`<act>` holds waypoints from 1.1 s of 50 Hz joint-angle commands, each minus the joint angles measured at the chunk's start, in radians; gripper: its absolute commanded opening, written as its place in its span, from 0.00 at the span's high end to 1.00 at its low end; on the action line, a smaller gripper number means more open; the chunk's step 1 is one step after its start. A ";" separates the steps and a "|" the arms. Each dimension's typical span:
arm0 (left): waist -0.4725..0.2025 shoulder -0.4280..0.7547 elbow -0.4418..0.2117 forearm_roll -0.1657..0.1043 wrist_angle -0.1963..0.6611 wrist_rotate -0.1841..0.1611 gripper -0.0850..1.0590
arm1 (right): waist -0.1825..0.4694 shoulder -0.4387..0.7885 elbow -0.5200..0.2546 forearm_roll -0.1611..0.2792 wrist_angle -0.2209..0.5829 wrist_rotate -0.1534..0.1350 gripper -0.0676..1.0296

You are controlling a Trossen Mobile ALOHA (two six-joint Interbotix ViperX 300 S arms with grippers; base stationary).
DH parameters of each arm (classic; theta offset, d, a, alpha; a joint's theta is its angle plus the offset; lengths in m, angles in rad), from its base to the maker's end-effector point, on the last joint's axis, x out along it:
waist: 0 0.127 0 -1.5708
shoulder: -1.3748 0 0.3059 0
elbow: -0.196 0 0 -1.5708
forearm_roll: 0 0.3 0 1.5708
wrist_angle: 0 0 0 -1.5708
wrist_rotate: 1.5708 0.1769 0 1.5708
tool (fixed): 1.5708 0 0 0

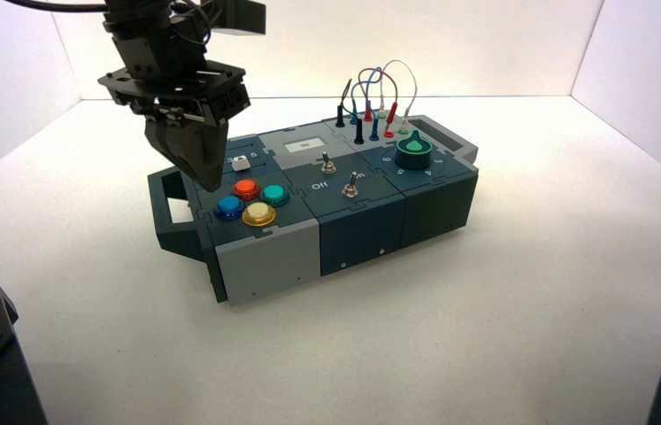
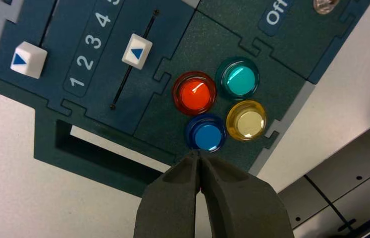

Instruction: Push the blue button with the left gripper.

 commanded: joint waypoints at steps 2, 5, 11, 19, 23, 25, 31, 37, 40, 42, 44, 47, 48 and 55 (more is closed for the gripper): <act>-0.005 0.000 -0.026 -0.003 -0.008 0.003 0.95 | -0.003 0.005 -0.037 0.002 -0.005 0.003 0.96; -0.005 0.005 -0.026 -0.003 -0.012 0.005 0.95 | -0.003 0.005 -0.037 0.002 -0.003 0.003 0.96; -0.005 0.008 -0.032 -0.003 -0.014 0.005 0.95 | -0.003 0.005 -0.038 0.002 -0.002 0.003 0.96; -0.011 0.017 -0.043 -0.003 -0.014 0.005 0.95 | -0.003 0.005 -0.038 0.002 -0.002 0.003 0.96; -0.021 0.025 -0.048 -0.003 -0.014 0.005 0.95 | -0.003 0.003 -0.038 0.002 -0.002 0.003 0.96; -0.031 0.031 -0.051 -0.003 -0.014 0.005 0.95 | -0.003 0.003 -0.038 0.002 0.000 0.003 0.96; -0.049 0.051 -0.054 -0.003 -0.014 0.003 0.95 | -0.005 0.005 -0.040 0.002 0.000 0.003 0.96; -0.052 0.078 -0.060 -0.003 -0.014 0.005 0.95 | -0.003 0.003 -0.038 0.002 0.002 0.003 0.96; -0.052 0.091 -0.060 -0.003 -0.014 0.003 0.95 | -0.005 0.003 -0.040 0.002 0.002 0.003 0.96; -0.052 0.095 -0.060 -0.003 -0.014 0.005 0.95 | -0.003 0.003 -0.040 0.002 0.002 0.003 0.96; -0.052 0.098 -0.058 -0.003 -0.014 0.005 0.95 | -0.003 0.003 -0.040 0.002 0.002 0.003 0.96; -0.052 0.107 -0.058 -0.003 -0.014 0.005 0.95 | -0.003 0.003 -0.040 0.000 0.000 0.003 0.96; -0.052 0.110 -0.058 -0.003 -0.014 0.005 0.95 | -0.003 0.002 -0.040 0.002 0.000 0.003 0.96; -0.052 0.123 -0.058 -0.003 -0.014 0.005 0.95 | -0.003 0.002 -0.038 0.002 0.002 0.003 0.96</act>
